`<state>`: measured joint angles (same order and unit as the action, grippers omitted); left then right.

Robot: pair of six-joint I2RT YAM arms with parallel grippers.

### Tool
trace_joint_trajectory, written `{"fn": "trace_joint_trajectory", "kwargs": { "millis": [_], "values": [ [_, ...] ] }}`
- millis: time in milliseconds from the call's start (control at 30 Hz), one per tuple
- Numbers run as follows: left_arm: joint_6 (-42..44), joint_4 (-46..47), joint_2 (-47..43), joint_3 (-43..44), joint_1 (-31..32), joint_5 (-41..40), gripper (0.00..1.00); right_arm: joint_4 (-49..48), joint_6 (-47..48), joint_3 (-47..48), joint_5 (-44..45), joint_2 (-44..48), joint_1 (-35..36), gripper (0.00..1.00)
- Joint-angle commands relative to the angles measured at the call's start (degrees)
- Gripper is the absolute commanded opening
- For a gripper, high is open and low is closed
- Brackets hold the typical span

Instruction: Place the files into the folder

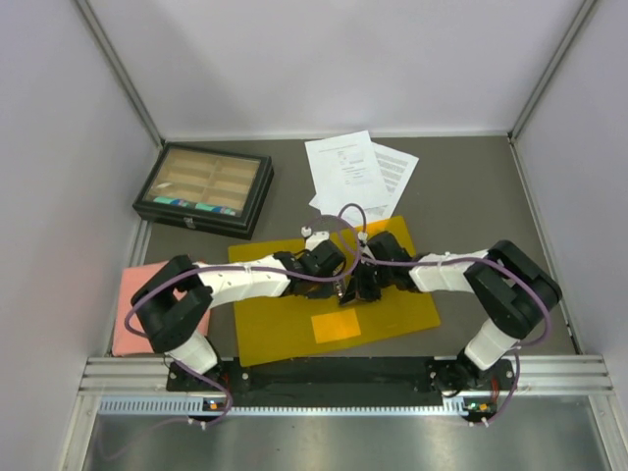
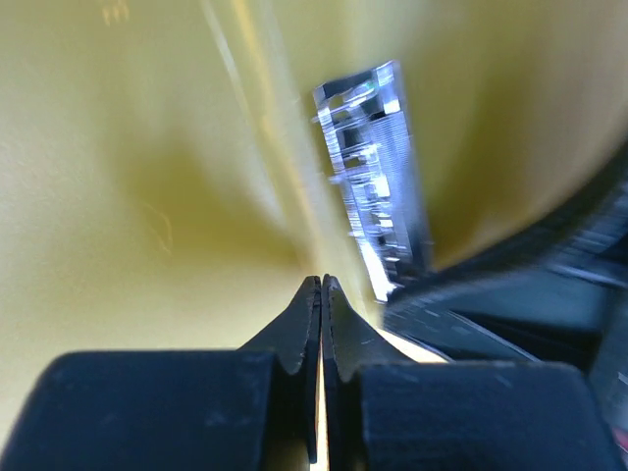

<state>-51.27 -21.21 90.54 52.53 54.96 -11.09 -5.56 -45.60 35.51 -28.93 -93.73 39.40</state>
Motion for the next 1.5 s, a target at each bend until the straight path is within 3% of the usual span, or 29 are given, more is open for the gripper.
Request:
{"fn": "trace_joint_trajectory", "kwargs": {
  "millis": [0, 167, 367, 600, 767, 967, 1100, 1233, 1467],
  "values": [
    [-1.47, 0.65, 2.97, -2.34, 0.32, -0.42, 0.0, 16.54, 4.12, 2.71, 18.02, -1.72, 2.26, 0.0],
    [-2.26, 0.65, 2.36, -5.51, 0.24, -1.56, 0.0, 21.03, 1.58, 4.22, 22.42, -2.68, 3.41, 0.0],
    [-2.61, 2.13, 2.01, -10.16, 0.32, -1.3, 0.0, 19.19, 1.13, 2.38, 22.07, -8.22, 3.41, 0.0],
    [-1.82, 3.9, -0.01, -12.63, 0.24, -0.51, 0.0, 20.05, 1.22, 7.63, 14.53, -1.64, 3.41, 0.0],
    [-1.73, 3.72, -0.63, -12.8, 0.32, -0.42, 0.0, 23.84, 1.92, 12.04, 14.07, -0.48, 3.41, 0.0],
    [-1.47, 3.63, -1.16, -12.81, 0.32, -0.07, 0.0, 24.64, 1.93, 10.73, 16.62, -6.01, 3.41, 0.0],
    [-0.94, 2.85, -0.9, -12.54, 0.32, -0.51, 0.0, 28.32, 1.83, 10.46, 25.03, -9.97, 3.41, 0.0],
    [-0.59, 2.58, -0.37, -12.89, 0.32, -0.86, 0.0, 29.82, 2.36, 10.72, 27.43, -14.1, 3.49, 0.0],
    [0.11, 1.26, 0.07, -12.98, 0.32, -1.92, 0.0, 40.61, 4.56, 18.87, 30.51, -12.96, 3.67, 0.0]
  ]
}}
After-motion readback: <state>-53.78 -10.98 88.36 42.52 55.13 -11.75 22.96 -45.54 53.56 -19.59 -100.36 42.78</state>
